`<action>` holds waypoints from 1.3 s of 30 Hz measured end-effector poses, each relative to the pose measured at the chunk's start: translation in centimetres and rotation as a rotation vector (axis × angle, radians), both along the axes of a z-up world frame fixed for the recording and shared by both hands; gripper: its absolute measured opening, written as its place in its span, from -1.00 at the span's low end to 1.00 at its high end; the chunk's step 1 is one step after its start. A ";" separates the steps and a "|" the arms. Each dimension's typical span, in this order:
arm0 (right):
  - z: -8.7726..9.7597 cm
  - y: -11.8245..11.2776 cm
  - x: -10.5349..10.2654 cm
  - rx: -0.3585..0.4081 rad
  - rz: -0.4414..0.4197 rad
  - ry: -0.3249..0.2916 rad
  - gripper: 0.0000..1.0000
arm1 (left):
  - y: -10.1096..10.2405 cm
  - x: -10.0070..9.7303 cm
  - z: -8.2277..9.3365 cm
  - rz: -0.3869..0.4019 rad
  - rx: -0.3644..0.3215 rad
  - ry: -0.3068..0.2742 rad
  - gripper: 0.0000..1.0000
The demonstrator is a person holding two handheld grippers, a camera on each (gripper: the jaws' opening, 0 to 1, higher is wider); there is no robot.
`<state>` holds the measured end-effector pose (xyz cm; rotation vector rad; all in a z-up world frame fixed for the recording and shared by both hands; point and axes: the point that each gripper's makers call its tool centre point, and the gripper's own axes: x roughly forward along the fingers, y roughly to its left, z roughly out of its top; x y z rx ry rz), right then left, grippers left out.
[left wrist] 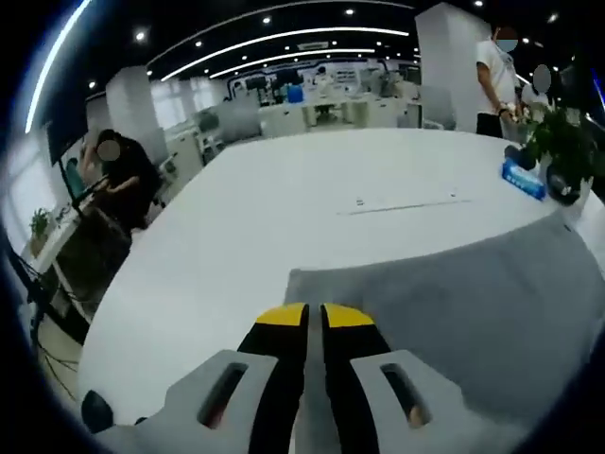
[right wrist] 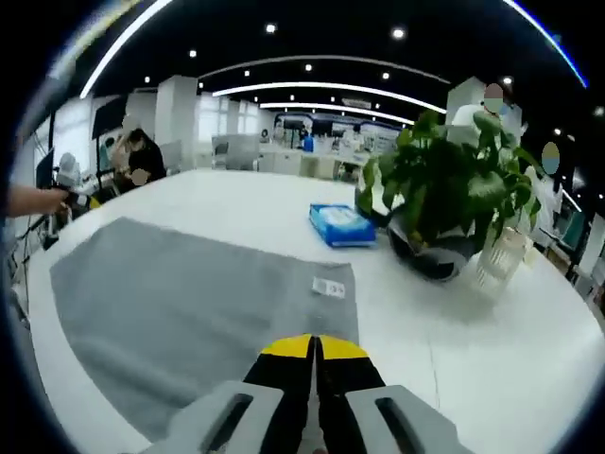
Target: Open the folded towel by lifting each exposed corner and separating the folded layers until the towel lies flat within the target outline without major curled edges
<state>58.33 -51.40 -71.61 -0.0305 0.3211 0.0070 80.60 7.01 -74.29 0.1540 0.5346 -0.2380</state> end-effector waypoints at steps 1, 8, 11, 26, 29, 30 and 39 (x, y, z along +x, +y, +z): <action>1.3 0.4 0.1 0.026 0.002 -0.056 -1.00 | -0.1 -1.3 0.5 0.005 0.002 -0.005 -0.89; 6.6 1.8 -1.3 0.131 0.009 -0.222 -0.70 | -3.5 -10.1 4.1 -0.052 -0.039 -0.095 -0.71; 8.2 2.8 -2.4 0.127 0.031 -0.266 -0.68 | -4.9 -13.3 5.4 -0.071 -0.086 -0.131 -0.60; 8.8 4.1 -5.7 0.182 0.029 -0.305 0.34 | -8.5 -23.6 4.9 -0.094 -0.316 -0.162 0.06; 7.9 4.4 -5.9 0.177 0.017 -0.293 0.75 | -8.1 -24.5 4.8 -0.082 -0.307 -0.191 0.34; 7.6 4.6 -6.1 0.176 0.017 -0.291 0.83 | -7.9 -24.7 4.6 -0.082 -0.306 -0.190 0.42; 5.9 5.7 -6.7 0.175 0.005 -0.254 1.00 | -6.9 -25.3 3.9 -0.031 -0.367 -0.195 0.90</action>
